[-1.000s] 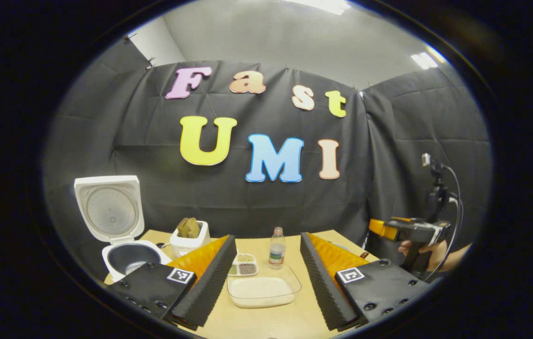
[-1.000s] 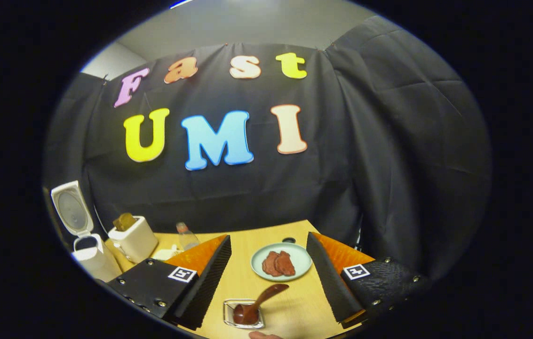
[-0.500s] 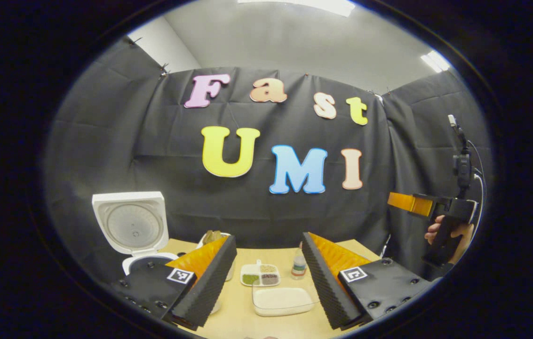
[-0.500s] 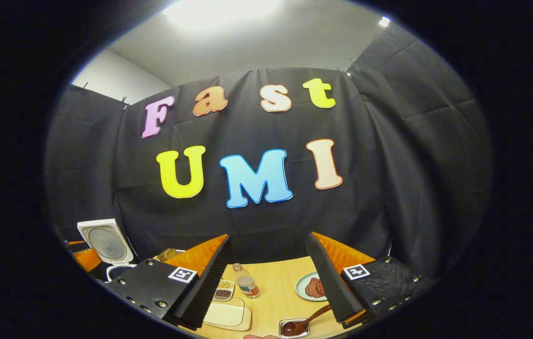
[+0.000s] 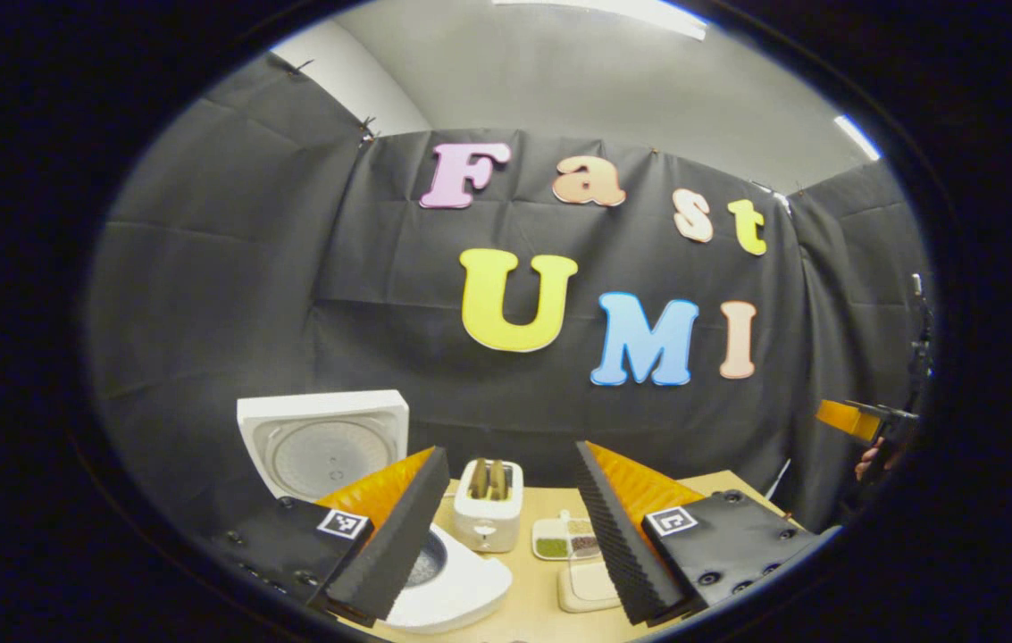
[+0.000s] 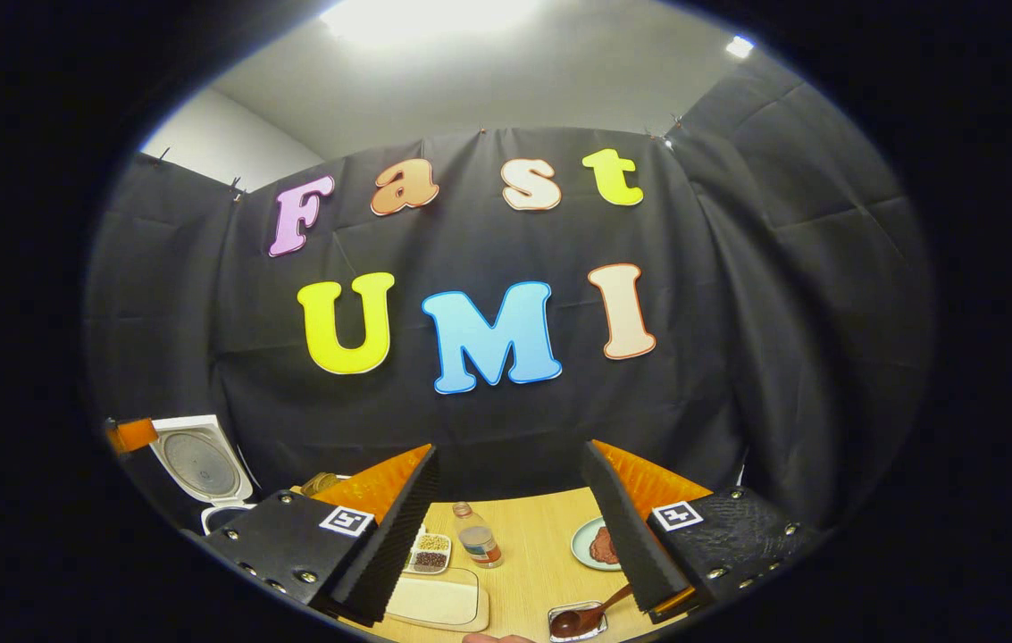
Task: Close the left gripper, press the button to open the rice cooker; take a wooden spoon from the chopstick holder with the right hand, scoop a spoonful of rice and pour it into the rice cooker, then put the wooden spoon back into the chopstick holder.
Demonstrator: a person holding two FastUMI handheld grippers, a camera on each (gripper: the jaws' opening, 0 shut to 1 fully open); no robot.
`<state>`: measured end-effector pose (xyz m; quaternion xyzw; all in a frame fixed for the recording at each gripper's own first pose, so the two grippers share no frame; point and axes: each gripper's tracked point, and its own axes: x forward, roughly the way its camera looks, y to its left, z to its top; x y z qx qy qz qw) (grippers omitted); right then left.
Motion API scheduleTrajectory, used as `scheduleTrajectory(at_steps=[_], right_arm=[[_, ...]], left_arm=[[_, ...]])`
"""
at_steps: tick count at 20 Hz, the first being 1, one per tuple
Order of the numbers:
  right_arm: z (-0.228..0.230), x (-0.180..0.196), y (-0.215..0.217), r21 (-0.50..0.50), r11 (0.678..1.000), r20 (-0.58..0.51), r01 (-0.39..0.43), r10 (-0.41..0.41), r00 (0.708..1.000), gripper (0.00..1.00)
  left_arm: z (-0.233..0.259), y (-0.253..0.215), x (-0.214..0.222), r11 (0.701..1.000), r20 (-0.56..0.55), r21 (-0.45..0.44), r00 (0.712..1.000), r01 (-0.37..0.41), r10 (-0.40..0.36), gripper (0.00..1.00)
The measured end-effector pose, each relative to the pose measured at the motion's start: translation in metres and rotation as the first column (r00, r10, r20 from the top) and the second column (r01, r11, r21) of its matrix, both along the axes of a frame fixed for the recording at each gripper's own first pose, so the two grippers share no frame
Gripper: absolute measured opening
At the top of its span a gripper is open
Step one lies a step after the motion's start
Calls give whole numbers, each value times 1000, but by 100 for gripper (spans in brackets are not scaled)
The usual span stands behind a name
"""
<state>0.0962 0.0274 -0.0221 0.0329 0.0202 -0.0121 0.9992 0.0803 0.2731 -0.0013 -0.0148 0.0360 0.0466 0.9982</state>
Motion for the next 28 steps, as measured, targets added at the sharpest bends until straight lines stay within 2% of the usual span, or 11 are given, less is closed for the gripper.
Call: scheduleTrajectory(at_steps=[6,10,14,18,20,24,26,28], right_arm=[[-16,2,0,16,999,-39,47,-46,998,98],[-28,2,-4,14,997,-62,80,-79,995,98],[-32,4,-6,13,995,-67,98,-97,993,98],[-34,11,-3,7,995,-71,103,-102,992,98],[-37,15,0,-7,995,-75,96,-97,992,98],[-39,24,8,-4,997,-81,80,-80,993,98],[-45,27,8,-15,997,-98,72,-73,992,98],[-44,31,3,-23,997,-102,80,-82,991,98]], left_arm=[[29,83,45,995,24,1,995,-99,99,97],[37,129,80,990,13,-44,991,-136,137,96],[34,168,103,980,-4,-25,980,-198,198,96],[27,204,127,955,-19,-8,955,-295,295,96],[24,216,140,950,-24,-15,950,-311,310,98],[3,247,174,942,-84,-71,943,-329,323,96],[-7,268,188,922,-106,-101,925,-374,364,97],[-25,286,191,894,-164,-80,890,-441,425,96]])
